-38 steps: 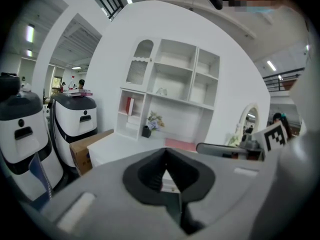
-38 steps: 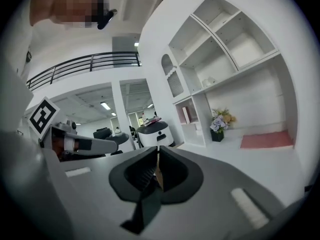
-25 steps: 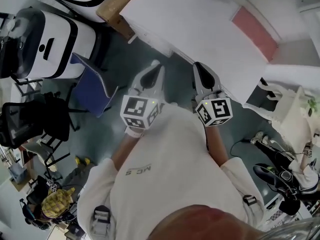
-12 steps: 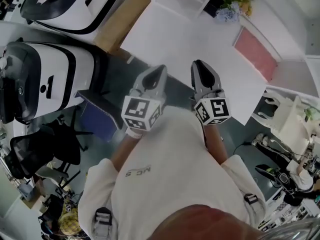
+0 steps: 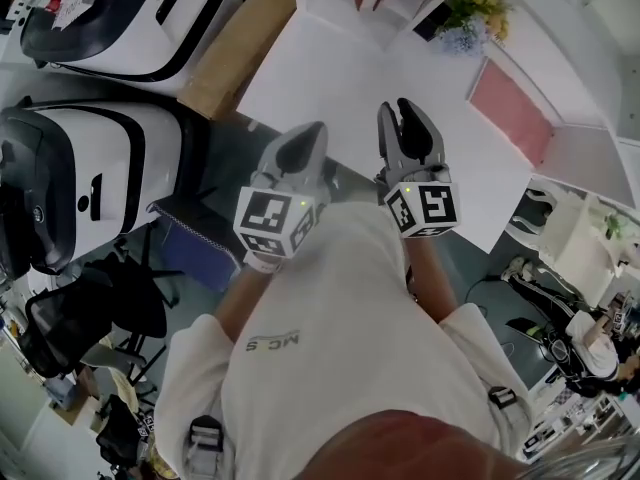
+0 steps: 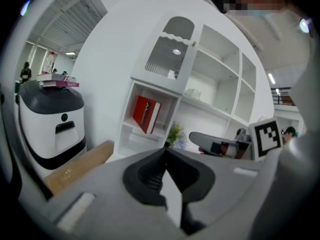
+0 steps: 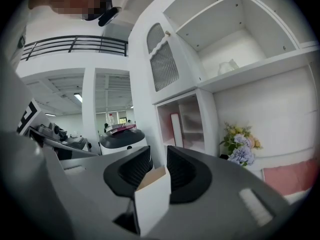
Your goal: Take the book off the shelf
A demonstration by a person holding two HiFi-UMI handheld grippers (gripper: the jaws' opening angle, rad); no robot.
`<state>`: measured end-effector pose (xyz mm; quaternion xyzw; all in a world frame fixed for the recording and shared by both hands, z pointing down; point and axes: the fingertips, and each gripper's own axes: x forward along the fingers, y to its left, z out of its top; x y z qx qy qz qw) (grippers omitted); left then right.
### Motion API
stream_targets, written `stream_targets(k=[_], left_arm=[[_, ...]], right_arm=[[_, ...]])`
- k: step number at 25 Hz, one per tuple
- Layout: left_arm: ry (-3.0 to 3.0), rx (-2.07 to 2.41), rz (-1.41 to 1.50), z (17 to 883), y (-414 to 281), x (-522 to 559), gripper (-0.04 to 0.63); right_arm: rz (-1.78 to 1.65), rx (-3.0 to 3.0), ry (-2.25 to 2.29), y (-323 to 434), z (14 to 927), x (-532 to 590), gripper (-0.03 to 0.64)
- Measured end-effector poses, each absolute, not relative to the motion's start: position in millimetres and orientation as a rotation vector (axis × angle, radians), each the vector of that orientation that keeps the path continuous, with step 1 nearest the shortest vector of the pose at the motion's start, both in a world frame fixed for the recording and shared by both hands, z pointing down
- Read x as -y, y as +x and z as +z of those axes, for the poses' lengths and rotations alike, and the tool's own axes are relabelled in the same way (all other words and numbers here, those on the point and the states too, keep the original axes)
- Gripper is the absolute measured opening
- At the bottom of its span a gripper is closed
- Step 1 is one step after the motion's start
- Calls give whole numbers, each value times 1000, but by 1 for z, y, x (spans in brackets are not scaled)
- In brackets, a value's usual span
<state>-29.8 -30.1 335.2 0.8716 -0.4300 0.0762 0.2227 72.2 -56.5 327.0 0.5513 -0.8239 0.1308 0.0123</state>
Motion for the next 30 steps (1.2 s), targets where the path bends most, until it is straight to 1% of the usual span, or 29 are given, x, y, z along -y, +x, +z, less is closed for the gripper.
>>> stream_targets(k=[7,11,15,17,21,30], left_arm=[[2400,1175,208,344,-23,51,0],[2383,1165,258,354,-23,48,0],[2377,1167,229,355,-15,64,0],[2375,1165,222,357,-13,69,0],[2369,1176,215,361,-13,79,0],[2343,1194,202,371,-9,101,0]], right_arm=[[379,2570,1732,73,334,93,120],[409,2571,1727,69,342,100,143],[401,2587,1727,71,338,126,162],[432,2597,1752,72,336,134,212],[432,2595,1768,74,337,151,246],[353,2622,1771,78,339,196,273]])
